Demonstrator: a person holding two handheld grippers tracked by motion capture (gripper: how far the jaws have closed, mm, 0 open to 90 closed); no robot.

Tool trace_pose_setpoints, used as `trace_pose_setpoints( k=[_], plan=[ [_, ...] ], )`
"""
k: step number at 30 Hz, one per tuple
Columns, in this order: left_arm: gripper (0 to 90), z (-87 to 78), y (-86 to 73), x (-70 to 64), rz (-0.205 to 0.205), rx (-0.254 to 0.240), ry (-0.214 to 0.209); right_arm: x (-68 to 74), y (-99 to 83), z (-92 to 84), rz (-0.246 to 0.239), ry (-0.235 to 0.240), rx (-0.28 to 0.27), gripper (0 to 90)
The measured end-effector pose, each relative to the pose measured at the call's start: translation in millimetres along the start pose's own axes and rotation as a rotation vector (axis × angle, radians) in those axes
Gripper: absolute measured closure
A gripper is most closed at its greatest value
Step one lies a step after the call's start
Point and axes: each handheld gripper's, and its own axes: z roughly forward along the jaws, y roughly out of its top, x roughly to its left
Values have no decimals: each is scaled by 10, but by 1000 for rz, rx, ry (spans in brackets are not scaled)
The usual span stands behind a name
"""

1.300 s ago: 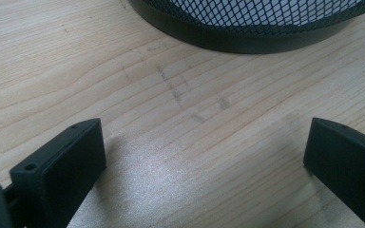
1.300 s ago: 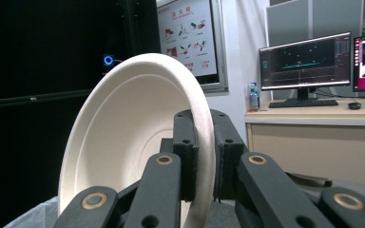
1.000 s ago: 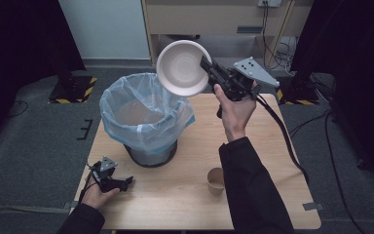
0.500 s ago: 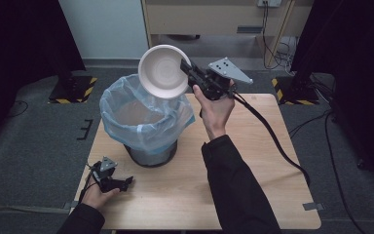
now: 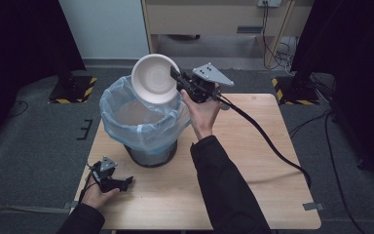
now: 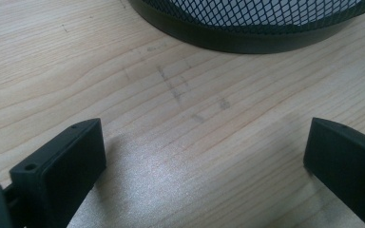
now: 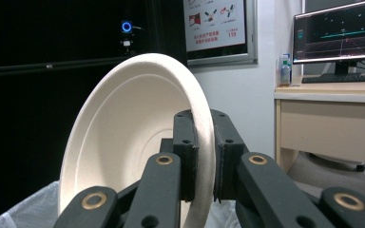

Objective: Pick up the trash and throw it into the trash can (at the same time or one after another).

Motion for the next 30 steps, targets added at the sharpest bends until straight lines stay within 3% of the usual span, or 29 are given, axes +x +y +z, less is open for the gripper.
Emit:
trace_pose_setpoints(
  k=[6, 9, 12, 15, 24, 30],
  plan=[
    [0, 0, 0, 0, 0, 0, 0, 46, -119, 79, -4, 32, 38, 822],
    [0, 0, 0, 0, 0, 0, 0, 52, -167, 120, 9, 79, 68, 756],
    [0, 0, 0, 0, 0, 0, 0, 53, -175, 116, 0, 90, 83, 702],
    [0, 0, 0, 0, 0, -1, 0, 37, -107, 62, -2, 89, 63, 653],
    [0, 0, 0, 0, 0, 0, 0, -197, 372, -407, -26, 18, -11, 495],
    [0, 0, 0, 0, 0, 0, 0, -464, 422, -841, -38, -34, 9, 455]
  ],
)
